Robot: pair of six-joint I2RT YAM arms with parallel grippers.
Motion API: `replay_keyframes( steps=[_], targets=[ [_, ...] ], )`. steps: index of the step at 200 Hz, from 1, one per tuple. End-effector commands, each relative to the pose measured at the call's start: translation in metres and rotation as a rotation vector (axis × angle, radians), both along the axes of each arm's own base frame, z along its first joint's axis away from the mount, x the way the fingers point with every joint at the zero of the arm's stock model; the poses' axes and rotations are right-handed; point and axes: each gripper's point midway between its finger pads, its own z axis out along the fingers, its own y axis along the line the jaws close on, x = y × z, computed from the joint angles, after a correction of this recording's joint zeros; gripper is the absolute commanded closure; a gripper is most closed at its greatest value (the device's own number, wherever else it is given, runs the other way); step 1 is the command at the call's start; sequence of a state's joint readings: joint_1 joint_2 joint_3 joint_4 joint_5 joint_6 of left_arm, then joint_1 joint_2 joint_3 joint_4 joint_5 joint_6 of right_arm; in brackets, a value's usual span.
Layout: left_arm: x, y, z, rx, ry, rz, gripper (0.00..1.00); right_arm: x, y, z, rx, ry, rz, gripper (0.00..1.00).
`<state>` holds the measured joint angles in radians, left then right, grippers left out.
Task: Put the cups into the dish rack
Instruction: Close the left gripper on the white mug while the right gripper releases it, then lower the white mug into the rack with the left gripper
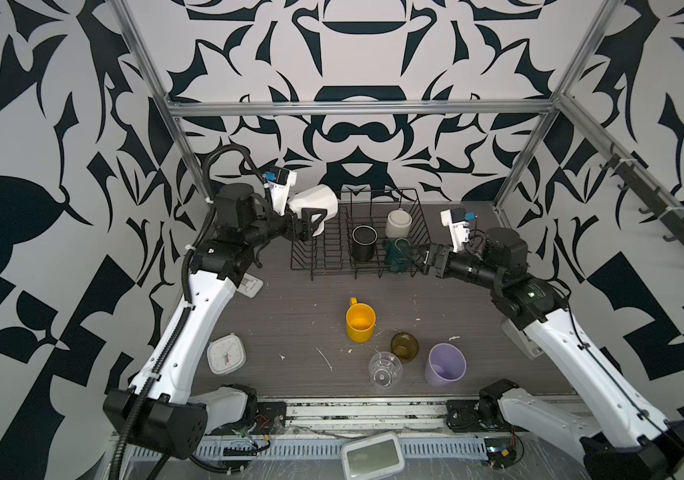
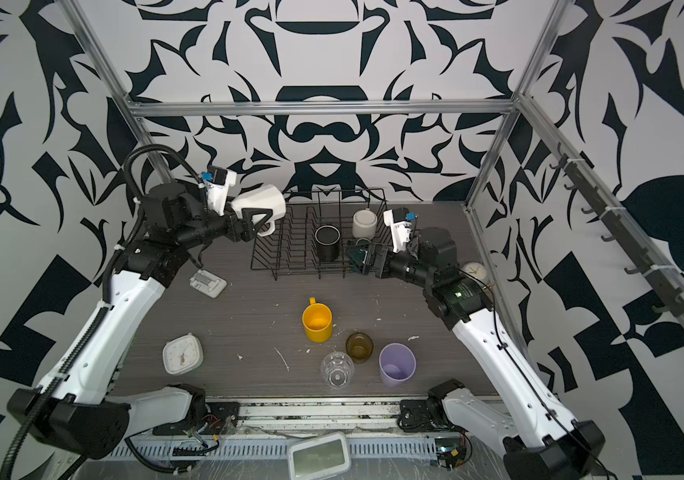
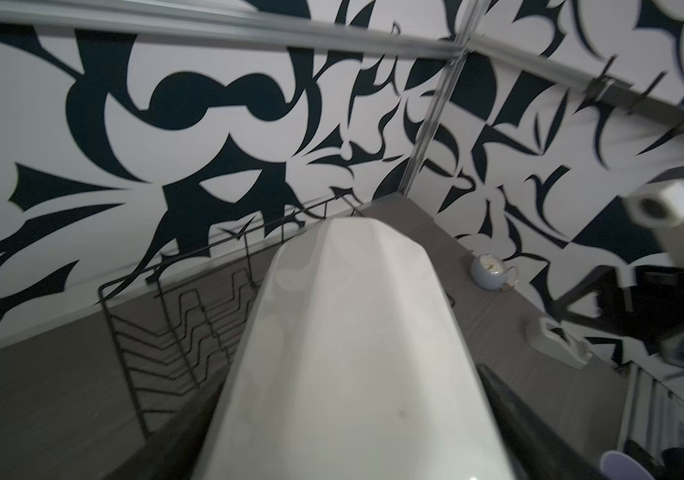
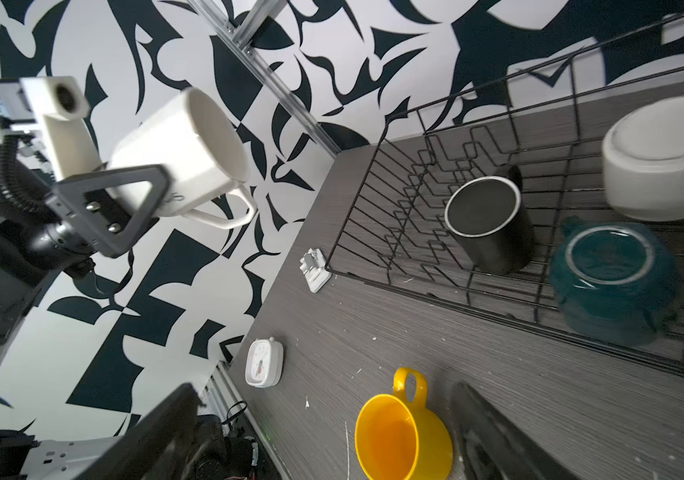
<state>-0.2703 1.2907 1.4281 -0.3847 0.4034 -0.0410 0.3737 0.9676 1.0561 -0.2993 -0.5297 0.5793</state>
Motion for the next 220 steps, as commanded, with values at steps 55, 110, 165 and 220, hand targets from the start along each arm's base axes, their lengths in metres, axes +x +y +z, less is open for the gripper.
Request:
replay_keyframes(
  steps=[55, 110, 165, 220],
  targets=[
    [0.062, 0.009, -0.035, 0.297, 0.043, 0.039, 1.0, -0.016, -0.025, -0.017, -0.099, -0.019, -0.081, 0.03],
    [0.109, 0.009, -0.072, 0.411, 0.091, 0.055, 1.0, -0.024, -0.029, -0.022, -0.122, -0.012, -0.079, 0.03],
    [0.149, 0.007, -0.101, 0.463, 0.111, 0.089, 1.0, -0.028, -0.03, -0.031, -0.123, 0.01, -0.079, 0.04],
    [0.174, 0.01, -0.13, 0.519, 0.133, 0.121, 1.0, -0.027, -0.029, -0.037, -0.124, 0.03, -0.075, 0.04]
  ],
)
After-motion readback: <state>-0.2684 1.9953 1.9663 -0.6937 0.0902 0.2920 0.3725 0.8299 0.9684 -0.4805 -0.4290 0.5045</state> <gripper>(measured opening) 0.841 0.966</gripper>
